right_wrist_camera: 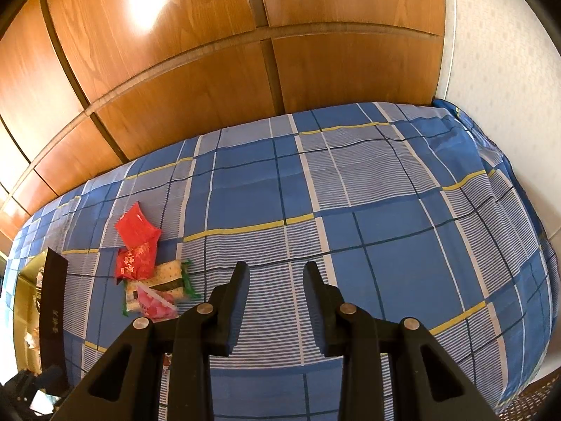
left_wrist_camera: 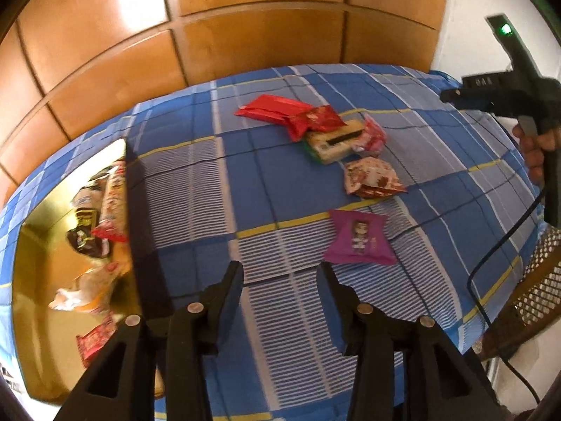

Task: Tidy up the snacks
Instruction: 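Grasp the purple packet with the left tool and lift it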

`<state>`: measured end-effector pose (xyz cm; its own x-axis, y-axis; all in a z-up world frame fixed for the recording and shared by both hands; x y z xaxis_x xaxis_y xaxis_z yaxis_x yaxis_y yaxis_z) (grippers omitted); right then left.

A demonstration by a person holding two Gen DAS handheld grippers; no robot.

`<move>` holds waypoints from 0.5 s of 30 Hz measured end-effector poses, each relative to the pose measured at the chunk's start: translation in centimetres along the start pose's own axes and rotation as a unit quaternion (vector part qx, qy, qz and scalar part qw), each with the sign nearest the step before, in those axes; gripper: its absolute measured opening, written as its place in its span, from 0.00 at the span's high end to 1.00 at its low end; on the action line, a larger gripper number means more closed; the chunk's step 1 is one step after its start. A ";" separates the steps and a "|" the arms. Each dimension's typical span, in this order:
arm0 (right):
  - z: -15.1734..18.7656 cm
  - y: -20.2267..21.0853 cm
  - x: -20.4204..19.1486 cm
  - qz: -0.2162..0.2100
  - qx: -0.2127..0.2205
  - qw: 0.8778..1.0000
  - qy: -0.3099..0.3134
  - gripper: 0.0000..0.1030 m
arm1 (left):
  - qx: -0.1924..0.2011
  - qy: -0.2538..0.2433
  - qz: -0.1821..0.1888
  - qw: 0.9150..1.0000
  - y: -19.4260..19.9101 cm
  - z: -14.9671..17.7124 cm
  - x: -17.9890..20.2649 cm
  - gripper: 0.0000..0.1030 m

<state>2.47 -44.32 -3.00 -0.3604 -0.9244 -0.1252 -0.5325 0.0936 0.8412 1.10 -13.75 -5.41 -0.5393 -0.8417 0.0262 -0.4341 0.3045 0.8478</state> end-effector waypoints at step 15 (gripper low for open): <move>0.1 -0.1 -0.4 -0.012 -0.006 1.000 0.007 0.68 | -0.018 -0.037 0.058 0.997 -2.2 -1.8 3.9 0.42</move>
<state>2.58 -43.90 -3.08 -0.3375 -0.9311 -0.1383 -0.5313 0.0671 0.8445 1.28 -18.48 -6.18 -0.6362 -0.7665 0.0876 -0.3401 0.3805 0.8599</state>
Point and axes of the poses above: each gripper's, at about its wrist camera, not at the fingertips, and y roughly against the way its jaws point, x to its right, z to its underside, the point moved 1 cm from there along -y, roughly the way its jaws point, and after that the axes turned 4 degrees about y, right-handed, at the moved point
